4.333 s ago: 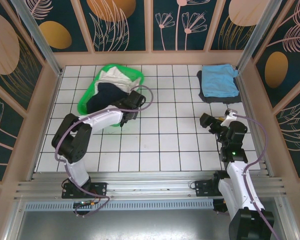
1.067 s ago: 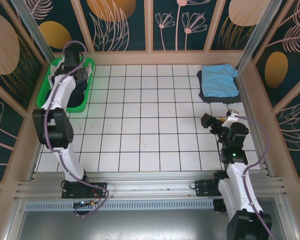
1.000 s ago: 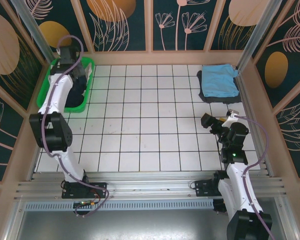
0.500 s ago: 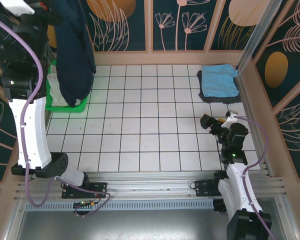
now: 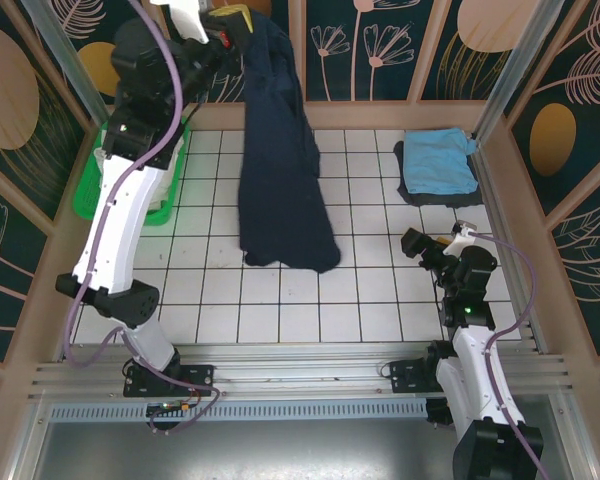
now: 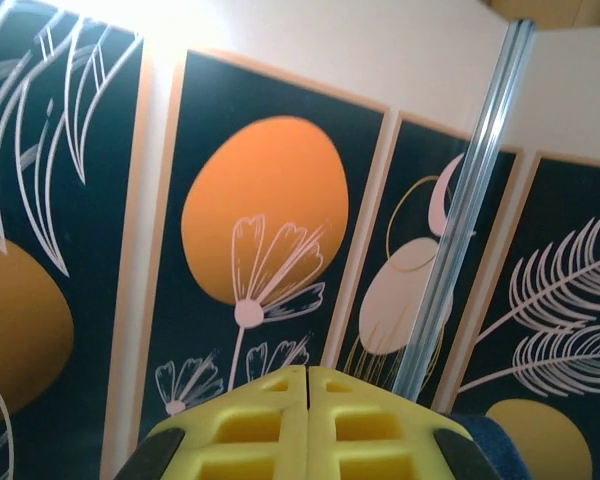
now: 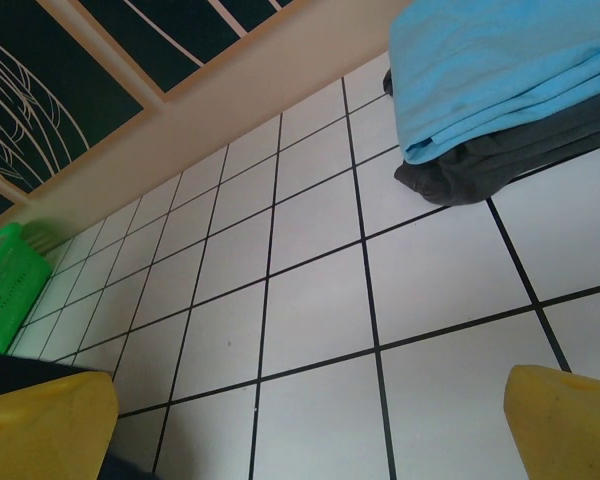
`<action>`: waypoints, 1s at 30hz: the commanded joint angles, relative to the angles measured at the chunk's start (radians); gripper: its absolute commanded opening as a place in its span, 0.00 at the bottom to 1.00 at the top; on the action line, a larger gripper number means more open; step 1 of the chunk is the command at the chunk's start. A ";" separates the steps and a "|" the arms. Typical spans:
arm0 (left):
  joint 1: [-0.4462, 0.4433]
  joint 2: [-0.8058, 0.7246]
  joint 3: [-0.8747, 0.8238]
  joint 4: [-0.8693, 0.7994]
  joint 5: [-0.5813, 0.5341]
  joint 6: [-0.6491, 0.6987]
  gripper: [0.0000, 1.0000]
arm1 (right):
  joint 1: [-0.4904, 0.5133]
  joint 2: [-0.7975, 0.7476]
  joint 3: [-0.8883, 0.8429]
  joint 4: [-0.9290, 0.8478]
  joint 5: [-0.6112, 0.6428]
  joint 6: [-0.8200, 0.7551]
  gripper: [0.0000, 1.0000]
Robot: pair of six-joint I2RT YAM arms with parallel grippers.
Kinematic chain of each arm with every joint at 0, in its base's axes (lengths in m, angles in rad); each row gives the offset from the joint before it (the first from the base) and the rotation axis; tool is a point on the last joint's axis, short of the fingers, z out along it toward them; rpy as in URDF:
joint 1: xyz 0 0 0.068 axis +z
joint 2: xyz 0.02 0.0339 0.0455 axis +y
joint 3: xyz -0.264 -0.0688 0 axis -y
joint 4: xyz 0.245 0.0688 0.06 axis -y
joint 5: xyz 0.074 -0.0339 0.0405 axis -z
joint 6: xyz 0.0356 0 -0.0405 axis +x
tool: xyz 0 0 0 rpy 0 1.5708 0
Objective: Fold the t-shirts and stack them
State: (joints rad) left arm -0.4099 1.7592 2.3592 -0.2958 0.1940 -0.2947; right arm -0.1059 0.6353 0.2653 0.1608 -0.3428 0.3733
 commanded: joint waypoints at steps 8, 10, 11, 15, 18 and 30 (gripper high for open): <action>0.038 -0.280 -0.788 0.057 -0.736 -0.101 0.55 | 0.002 0.062 -0.010 0.074 -0.086 0.053 0.95; 0.084 -0.357 -1.017 0.094 -0.755 -0.173 0.72 | 0.045 0.114 -0.018 0.129 -0.099 0.082 0.92; 0.115 -0.389 -1.131 0.111 -0.755 -0.224 0.80 | 0.098 0.154 -0.013 0.151 -0.077 0.088 0.92; 0.193 -0.432 -1.468 0.237 -0.624 -0.345 0.90 | 0.387 0.400 0.091 0.113 0.201 0.028 0.96; 0.193 -0.367 -1.547 0.311 -0.477 -0.329 0.89 | 0.437 0.601 0.171 0.054 0.319 0.026 0.95; 0.192 0.049 -1.280 0.361 -0.207 -0.287 0.89 | 0.547 0.913 0.355 0.063 0.351 0.029 0.65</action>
State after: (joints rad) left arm -0.2153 1.7378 0.9775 0.0174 -0.0834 -0.5812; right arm 0.4179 1.5246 0.5713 0.2279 -0.0261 0.4068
